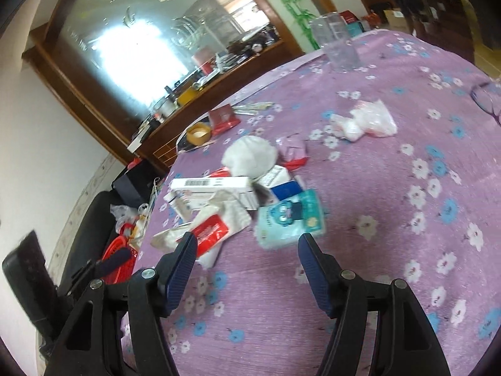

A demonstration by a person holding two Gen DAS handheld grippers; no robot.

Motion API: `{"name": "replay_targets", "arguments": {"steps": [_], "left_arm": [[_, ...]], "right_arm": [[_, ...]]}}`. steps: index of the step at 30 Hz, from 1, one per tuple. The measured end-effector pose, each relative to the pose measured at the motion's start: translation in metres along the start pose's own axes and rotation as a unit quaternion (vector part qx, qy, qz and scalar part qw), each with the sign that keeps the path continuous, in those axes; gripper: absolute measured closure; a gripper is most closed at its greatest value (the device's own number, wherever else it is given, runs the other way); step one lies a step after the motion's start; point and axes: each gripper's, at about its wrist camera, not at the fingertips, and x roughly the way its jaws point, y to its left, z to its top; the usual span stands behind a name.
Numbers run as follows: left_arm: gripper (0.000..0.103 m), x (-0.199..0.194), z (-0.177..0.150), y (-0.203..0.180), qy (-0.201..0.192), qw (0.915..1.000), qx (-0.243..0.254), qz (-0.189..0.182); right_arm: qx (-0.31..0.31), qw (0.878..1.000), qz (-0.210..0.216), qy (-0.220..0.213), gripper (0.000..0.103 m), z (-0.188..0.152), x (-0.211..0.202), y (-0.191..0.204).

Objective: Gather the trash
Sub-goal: 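Return to the table and grasp the white-and-red paper bag with the left gripper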

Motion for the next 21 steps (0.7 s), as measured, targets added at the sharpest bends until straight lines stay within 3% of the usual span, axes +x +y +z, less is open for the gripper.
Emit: {"name": "replay_targets", "arguments": {"steps": [7, 10, 11, 21], "left_arm": [[0.038, 0.059, 0.019, -0.015, 0.047, 0.9974, 0.039, 0.037], [0.045, 0.072, 0.020, -0.016, 0.058, 0.9971, 0.035, 0.036], [0.055, 0.076, 0.020, -0.016, 0.062, 0.9969, 0.033, 0.035], [0.060, 0.054, 0.004, -0.011, 0.029, 0.9994, 0.000, 0.022]], "right_arm": [[0.008, 1.000, -0.005, -0.006, 0.029, 0.001, -0.007, -0.016], [0.013, 1.000, -0.013, -0.005, 0.029, 0.004, -0.008, -0.026], [0.013, 1.000, -0.015, -0.002, 0.029, 0.006, -0.007, -0.029], [-0.009, 0.998, -0.028, 0.058, 0.029, 0.028, 0.043, -0.036]]}}
